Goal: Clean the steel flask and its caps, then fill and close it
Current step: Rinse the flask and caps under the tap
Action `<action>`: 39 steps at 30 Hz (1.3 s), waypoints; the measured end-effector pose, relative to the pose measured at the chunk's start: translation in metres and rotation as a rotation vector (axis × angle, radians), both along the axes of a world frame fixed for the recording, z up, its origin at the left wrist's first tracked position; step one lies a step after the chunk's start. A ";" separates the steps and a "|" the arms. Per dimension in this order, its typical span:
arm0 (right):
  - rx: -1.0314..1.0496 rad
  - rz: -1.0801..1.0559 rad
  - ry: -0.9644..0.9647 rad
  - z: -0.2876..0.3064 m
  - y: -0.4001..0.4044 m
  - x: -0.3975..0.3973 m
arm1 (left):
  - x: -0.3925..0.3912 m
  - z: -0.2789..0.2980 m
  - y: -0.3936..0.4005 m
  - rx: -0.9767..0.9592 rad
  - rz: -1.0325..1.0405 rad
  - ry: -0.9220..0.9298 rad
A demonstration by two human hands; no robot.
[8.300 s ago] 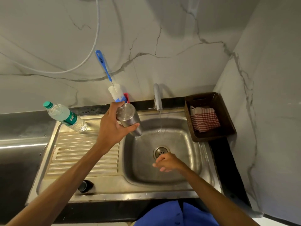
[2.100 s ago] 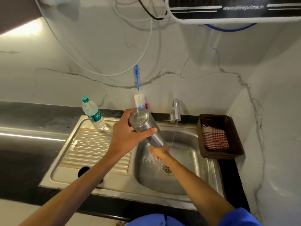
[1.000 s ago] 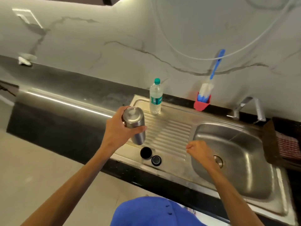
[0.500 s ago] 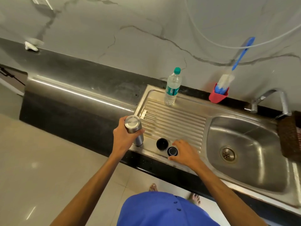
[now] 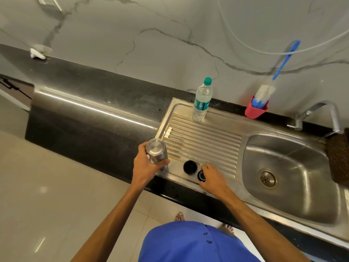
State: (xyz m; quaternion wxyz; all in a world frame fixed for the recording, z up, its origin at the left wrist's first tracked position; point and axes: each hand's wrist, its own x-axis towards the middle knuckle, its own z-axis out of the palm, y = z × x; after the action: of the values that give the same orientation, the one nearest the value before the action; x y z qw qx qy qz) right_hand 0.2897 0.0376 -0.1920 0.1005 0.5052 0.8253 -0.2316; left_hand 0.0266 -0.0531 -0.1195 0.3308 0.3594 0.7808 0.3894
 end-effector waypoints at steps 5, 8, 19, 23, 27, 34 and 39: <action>0.016 -0.080 0.066 0.013 0.013 0.031 | 0.026 -0.004 -0.026 -0.153 0.111 0.137; -0.044 -0.166 0.150 0.018 0.023 0.060 | 0.053 -0.010 -0.036 -0.189 0.092 0.131; -0.416 -0.700 0.618 0.035 0.074 0.195 | 0.210 -0.005 0.025 -0.088 -0.084 0.079; -0.724 -1.264 1.047 0.040 0.107 0.257 | 0.283 0.000 0.072 -0.058 -0.186 0.067; -0.907 -1.560 1.305 0.044 0.146 0.313 | 0.340 -0.003 0.107 -0.047 -0.240 0.059; -0.903 -1.604 1.429 0.038 0.214 0.372 | 0.428 -0.007 0.169 -0.051 -0.311 0.020; -0.921 -1.481 1.435 0.039 0.231 0.375 | 0.458 -0.009 0.187 -0.083 -0.300 -0.021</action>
State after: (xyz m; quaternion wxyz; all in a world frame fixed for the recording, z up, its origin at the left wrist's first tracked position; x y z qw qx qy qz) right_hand 0.6645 0.2681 -0.1527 -0.3821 0.5348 0.0256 -0.7532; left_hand 0.4849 0.1336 -0.1283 0.4079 0.4540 0.7303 0.3068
